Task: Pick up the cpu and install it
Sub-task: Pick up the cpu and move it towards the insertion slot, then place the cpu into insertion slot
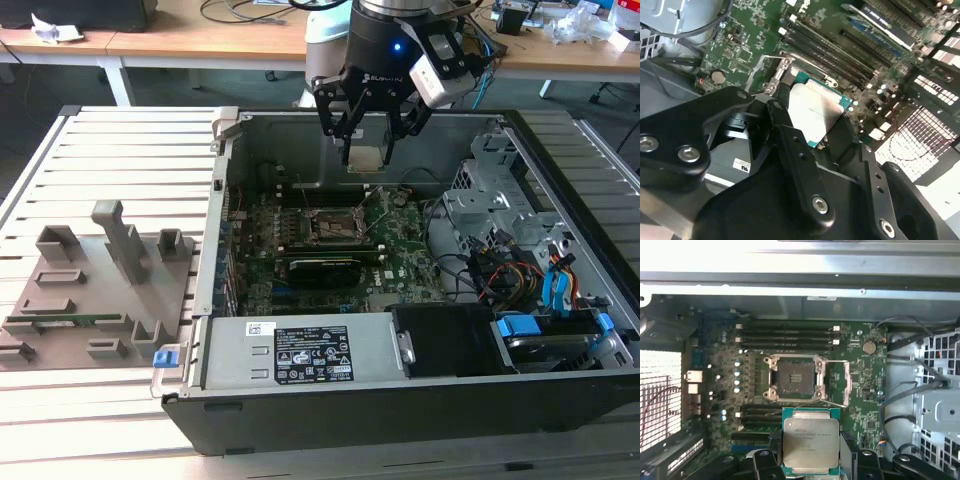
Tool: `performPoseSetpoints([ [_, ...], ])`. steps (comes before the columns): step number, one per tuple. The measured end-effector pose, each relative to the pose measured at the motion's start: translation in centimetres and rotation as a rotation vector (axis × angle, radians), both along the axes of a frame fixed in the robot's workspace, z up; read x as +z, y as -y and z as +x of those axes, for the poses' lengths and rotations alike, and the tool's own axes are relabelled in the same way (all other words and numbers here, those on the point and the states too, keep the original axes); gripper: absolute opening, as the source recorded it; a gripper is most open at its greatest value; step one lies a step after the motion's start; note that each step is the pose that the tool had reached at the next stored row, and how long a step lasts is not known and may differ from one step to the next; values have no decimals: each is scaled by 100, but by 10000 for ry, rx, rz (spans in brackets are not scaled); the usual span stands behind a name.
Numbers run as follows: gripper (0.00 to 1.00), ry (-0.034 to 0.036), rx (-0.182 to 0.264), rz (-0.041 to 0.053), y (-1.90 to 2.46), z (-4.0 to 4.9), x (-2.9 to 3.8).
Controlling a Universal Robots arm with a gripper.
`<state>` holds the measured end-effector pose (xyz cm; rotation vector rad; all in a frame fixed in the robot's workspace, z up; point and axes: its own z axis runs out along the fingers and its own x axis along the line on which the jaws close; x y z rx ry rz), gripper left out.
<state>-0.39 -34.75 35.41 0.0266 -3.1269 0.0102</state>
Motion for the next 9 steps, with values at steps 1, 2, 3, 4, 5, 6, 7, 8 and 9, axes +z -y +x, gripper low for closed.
performPoseSetpoints([
  [1, 55, 0, 0, 0, -1, 0, 0],
  [2, 55, -1, 0, 0, -2, 0, 0],
  [3, 55, 0, 0, 0, -2, 0, 0],
  [4, 55, 0, -1, 0, -3, 0, 0],
  [5, 55, -1, -1, 0, -4, 0, 0],
  [6, 55, 0, -1, 0, -4, 0, 0],
  [7, 55, 0, -1, 0, -5, 0, 0],
  [8, 55, 0, -1, 0, -5, 0, 0],
  [9, 55, 0, -2, 0, -5, 0, 0],
])
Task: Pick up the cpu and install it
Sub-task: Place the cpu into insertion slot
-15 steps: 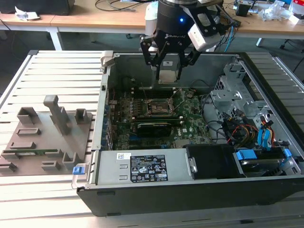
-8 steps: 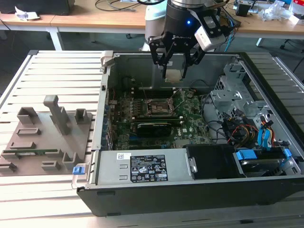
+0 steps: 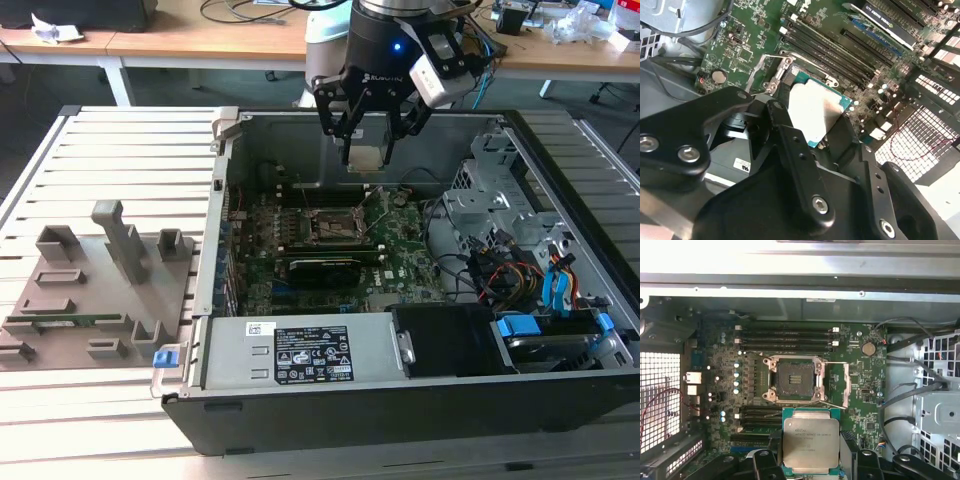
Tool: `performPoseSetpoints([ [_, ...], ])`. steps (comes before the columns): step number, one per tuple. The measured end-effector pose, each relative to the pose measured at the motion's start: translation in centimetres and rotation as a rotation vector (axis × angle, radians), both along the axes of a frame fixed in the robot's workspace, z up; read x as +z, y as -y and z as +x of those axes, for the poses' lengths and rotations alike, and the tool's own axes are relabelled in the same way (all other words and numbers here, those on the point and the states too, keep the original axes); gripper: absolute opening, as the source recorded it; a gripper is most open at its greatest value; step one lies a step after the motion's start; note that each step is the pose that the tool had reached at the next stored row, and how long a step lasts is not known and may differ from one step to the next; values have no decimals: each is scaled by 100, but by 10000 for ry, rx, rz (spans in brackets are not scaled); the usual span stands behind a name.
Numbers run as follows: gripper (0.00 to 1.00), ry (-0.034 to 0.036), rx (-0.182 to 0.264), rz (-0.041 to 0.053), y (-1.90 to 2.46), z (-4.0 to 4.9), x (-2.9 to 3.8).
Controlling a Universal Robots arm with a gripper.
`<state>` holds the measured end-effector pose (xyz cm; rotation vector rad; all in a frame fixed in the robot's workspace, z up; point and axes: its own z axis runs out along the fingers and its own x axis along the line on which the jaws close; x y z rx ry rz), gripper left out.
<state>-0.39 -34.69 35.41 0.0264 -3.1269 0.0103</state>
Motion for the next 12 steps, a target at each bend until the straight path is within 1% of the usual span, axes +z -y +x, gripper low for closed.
performPoseSetpoints([
  [1, 55, 1, -67, 0, 0, 0, 0],
  [2, 55, 0, -364, 0, -1, 0, 0],
  [3, 55, 0, -865, 0, 0, 0, -1],
  [6, 55, 0, -1624, 0, 0, 0, -1],
  [7, 55, 0, -1973, 0, 0, 0, -2],
  [8, 55, 0, -2535, 0, 0, 0, -3],
  [10, 55, 0, -2764, -1, 0, 0, -4],
  [12, 55, 0, -3190, 0, 0, 0, -7],
])
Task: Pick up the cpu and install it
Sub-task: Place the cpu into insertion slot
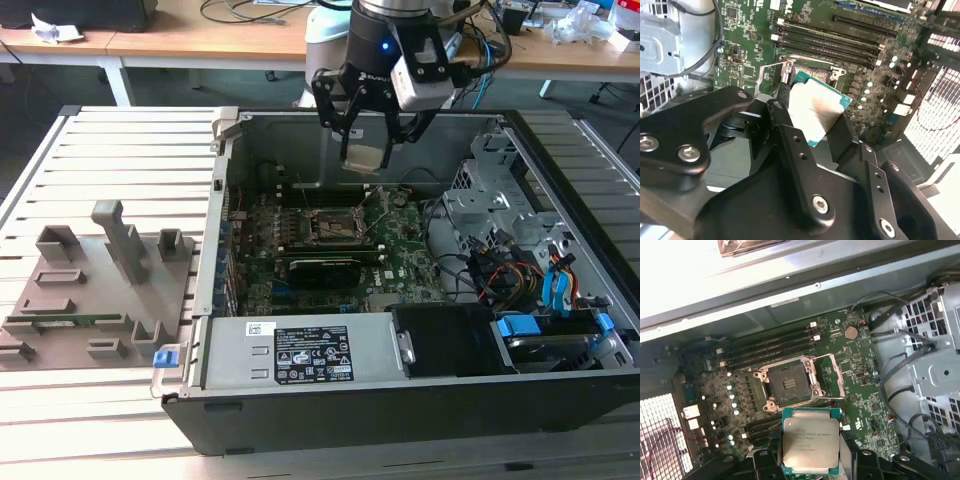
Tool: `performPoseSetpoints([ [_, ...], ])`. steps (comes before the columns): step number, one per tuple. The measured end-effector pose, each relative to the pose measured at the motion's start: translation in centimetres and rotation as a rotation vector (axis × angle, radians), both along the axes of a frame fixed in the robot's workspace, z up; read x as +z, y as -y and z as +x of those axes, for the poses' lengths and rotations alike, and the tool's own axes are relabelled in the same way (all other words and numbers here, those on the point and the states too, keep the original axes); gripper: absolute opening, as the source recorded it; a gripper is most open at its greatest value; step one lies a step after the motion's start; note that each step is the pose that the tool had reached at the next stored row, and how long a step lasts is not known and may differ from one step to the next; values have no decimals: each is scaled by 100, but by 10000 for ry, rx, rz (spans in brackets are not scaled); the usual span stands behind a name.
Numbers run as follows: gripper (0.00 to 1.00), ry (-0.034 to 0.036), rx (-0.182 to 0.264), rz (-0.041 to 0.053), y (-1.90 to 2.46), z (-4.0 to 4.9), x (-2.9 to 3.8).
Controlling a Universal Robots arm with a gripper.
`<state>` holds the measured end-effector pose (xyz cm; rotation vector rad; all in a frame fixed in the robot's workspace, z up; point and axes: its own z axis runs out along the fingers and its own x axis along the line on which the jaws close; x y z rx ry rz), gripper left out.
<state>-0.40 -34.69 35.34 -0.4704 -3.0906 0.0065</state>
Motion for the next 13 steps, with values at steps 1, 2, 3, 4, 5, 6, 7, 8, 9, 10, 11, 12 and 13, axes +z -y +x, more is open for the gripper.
performPoseSetpoints([
  [1, 55, 0, -212, 0, 0, 0, -1],
  [2, 55, 0, -465, 0, 0, 0, -4],
  [3, 55, 0, -737, 0, 0, 0, -6],
  [4, 55, 0, -996, -1, 0, 0, -7],
  [5, 55, 0, -1293, 1, 0, 0, -8],
  [6, 55, 0, -1852, 1, 0, 0, -8],
  [7, 55, 0, -2068, 0, 0, 0, -8],
  [8, 55, 0, -2251, 1, 0, 0, -8],
  [9, 55, 0, -2347, 1, 0, 0, -8],
  [10, 55, 0, -2476, 0, 0, 0, -8],
  [11, 55, 0, -2696, 0, 0, 0, -8],
  [12, 55, 0, -2860, 0, 0, 0, -8],
  [13, 55, 0, -3048, 0, 0, 0, -8],
])
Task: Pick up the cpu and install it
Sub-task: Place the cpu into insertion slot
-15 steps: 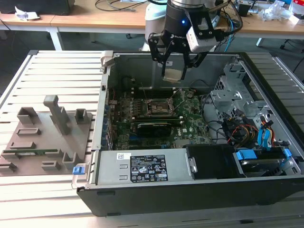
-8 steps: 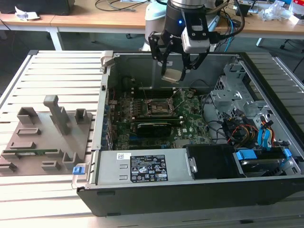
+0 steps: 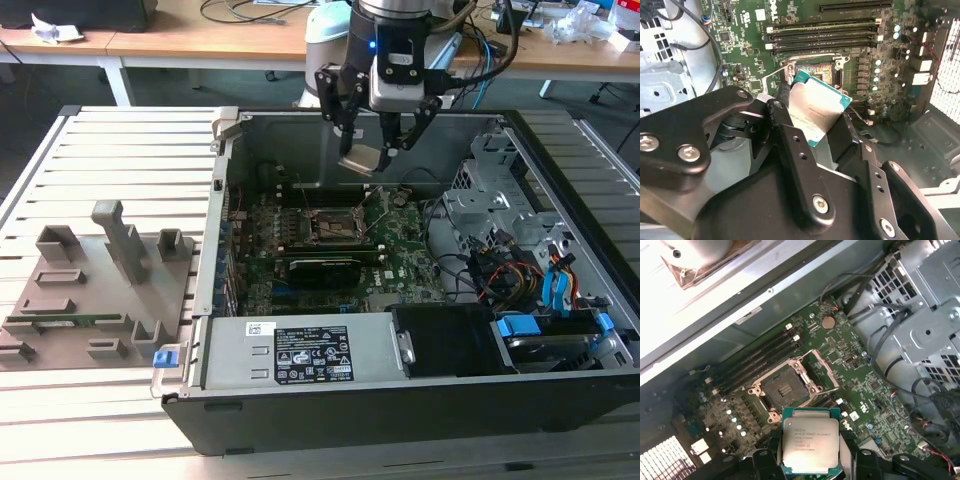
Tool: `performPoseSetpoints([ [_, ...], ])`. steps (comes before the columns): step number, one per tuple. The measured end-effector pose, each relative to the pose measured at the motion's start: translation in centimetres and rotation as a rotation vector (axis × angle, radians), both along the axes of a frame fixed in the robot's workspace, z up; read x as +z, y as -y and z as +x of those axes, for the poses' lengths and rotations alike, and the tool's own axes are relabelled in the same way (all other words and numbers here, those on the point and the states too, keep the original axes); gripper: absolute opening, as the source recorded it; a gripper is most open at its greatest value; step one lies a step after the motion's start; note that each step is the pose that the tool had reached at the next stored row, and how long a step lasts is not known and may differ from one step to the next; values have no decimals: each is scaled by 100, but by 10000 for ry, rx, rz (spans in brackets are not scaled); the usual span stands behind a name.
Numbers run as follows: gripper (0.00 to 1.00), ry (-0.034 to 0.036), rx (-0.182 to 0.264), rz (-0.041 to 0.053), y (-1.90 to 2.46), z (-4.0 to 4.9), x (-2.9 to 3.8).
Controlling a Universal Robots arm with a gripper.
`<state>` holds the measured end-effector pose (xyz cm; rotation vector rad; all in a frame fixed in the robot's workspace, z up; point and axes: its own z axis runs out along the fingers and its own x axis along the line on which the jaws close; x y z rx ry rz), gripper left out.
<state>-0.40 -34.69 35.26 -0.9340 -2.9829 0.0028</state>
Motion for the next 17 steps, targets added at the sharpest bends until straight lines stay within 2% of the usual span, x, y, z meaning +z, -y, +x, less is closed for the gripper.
performPoseSetpoints([
  [6, 55, 0, -1577, 0, 0, 0, 0],
  [17, 55, 0, -3339, 0, 0, 0, -1],
])
